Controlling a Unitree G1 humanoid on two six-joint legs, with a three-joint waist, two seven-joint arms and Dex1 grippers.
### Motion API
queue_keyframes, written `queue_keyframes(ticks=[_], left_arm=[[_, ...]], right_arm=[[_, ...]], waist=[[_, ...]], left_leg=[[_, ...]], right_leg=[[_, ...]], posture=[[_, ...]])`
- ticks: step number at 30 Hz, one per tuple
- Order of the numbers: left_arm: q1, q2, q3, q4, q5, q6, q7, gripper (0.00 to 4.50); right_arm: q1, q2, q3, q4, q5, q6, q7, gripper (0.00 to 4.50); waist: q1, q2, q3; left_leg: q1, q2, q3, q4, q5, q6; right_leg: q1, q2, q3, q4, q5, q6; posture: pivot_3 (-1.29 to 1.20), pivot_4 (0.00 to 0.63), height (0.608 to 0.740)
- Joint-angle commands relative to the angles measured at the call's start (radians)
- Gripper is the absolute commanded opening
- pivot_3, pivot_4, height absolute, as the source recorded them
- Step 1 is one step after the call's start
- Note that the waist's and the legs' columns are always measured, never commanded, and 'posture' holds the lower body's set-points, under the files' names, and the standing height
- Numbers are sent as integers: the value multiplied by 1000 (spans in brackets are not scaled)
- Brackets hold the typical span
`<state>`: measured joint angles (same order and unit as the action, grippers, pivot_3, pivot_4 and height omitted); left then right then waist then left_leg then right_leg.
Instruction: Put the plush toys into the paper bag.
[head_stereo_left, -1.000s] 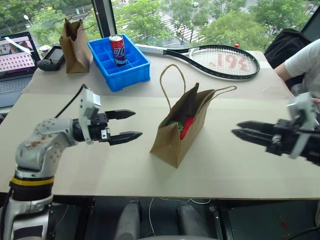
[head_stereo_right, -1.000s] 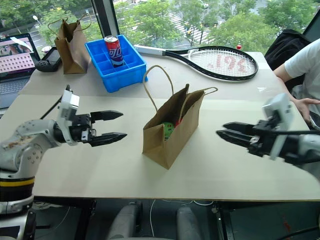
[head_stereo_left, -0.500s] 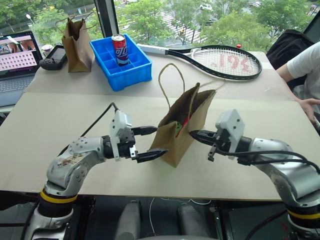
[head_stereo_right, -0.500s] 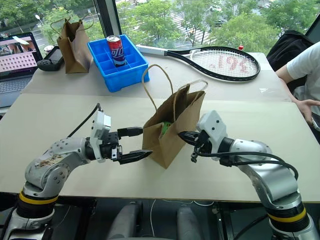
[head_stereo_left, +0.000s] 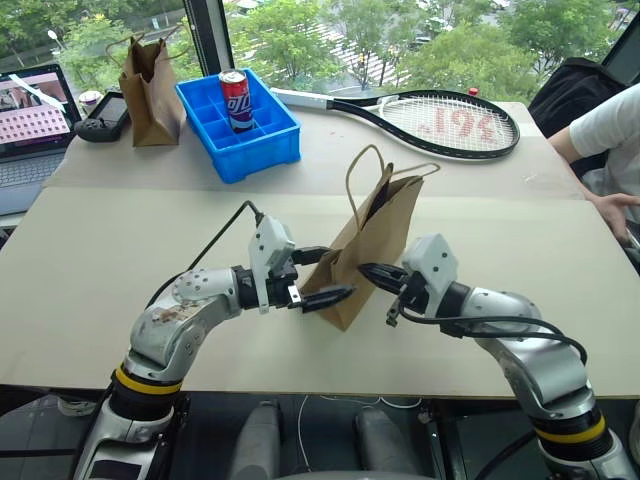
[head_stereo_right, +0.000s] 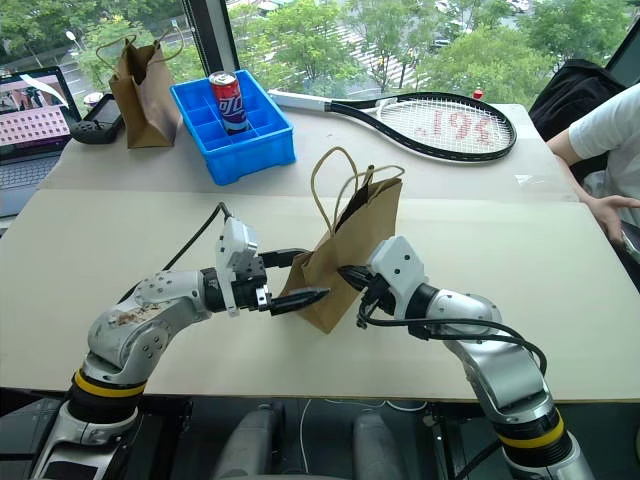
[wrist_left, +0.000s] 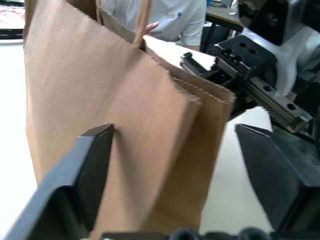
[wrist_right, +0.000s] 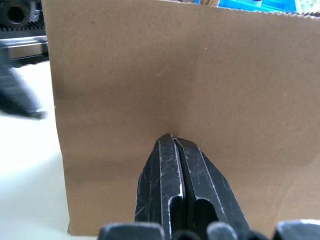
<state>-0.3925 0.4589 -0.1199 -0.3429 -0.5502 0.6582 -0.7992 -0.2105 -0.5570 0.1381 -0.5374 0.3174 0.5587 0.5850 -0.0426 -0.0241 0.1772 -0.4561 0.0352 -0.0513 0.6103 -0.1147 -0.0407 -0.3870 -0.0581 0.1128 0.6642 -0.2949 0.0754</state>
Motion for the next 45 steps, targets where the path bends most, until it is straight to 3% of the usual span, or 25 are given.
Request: queue_keyframes(ticks=[1, 4, 5, 6, 8, 16, 21, 26, 36, 39, 45], left_arm=[[-16, -5, -9, -1, 8, 14, 18, 2302], [-25, -1, -13, 4, 9, 25, 19, 1293], [-33, 5, -11, 8, 9, 28, 13, 770], [-38, 9, -10, 10, 8, 31, 9, 676], [-59, 41, -1, 29, 13, 18, -28, 19], [-172, 185, 35, 205, 9, -183, -370, 19], [-261, 216, 36, 343, -9, -301, -613, 19], [-315, 216, 7, 442, -7, -376, -795, 19], [-353, 282, -161, 562, -12, -515, -815, 19], [-362, 309, -208, 574, -15, -545, -815, 742], [-356, 331, -167, 545, -49, -490, -815, 2853]], right_arm=[[12, 13, -19, -11, -8, -36, -8, 0], [28, 13, -40, -13, -4, -37, -6, 0], [41, 9, -61, -19, 13, -30, 0, 0], [50, 7, -76, -24, 25, -25, 5, 0], [93, -38, -133, -43, 58, -9, 44, 0], [301, -255, -448, -58, 186, 21, 228, 0], [415, -312, -597, -37, 197, 12, 284, 0], [458, -318, -644, -22, 179, -4, 296, 0], [422, -339, -628, -7, 185, 7, 298, 0], [406, -348, -620, 4, 184, 10, 302, 0], [388, -369, -626, 27, 191, -2, 337, 0]], waist=[[0, 0, 0], [1, 0, 0], [1, 0, 0], [2, 0, 0], [6, 0, 0], [3, 0, 0], [3, 0, 0], [2, 0, 0], [0, 0, 0], [0, 0, 0], [2, 0, 0]], left_leg=[[0, 0, 0, 0, 0, 0], [0, 0, 0, 0, 0, 0], [0, 0, 0, 0, 0, 0], [0, 0, 0, 0, 0, 0], [0, 0, 0, 0, 0, 0], [0, 0, 0, -1, 0, 0], [0, 0, 1, -1, 0, 0], [0, 0, 1, 0, 0, 0], [0, 0, 0, 0, 0, 0], [0, 0, 0, 0, 0, 0], [-1, 0, 0, 0, 0, 0]], right_leg=[[0, 0, 0, 0, 0, 0], [0, 0, 0, 0, 0, 0], [0, 0, 0, 0, 0, 0], [0, 0, 0, 0, 0, 0], [0, 0, 0, 0, 0, 0], [0, 0, 0, -1, 0, 0], [0, 0, 0, -1, 0, 0], [1, -1, 0, -1, -1, 1], [0, 0, 0, -1, -1, 1], [0, 0, 0, -1, -1, 1], [0, 0, 0, -1, -1, 1]], posture=[[0, 150, 740], [0, 150, 740], [0, 150, 740], [0, 150, 740], [0, 150, 740], [0, 150, 740], [0, 150, 740], [0, 150, 740], [0, 150, 740], [0, 150, 740], [0, 150, 740]])
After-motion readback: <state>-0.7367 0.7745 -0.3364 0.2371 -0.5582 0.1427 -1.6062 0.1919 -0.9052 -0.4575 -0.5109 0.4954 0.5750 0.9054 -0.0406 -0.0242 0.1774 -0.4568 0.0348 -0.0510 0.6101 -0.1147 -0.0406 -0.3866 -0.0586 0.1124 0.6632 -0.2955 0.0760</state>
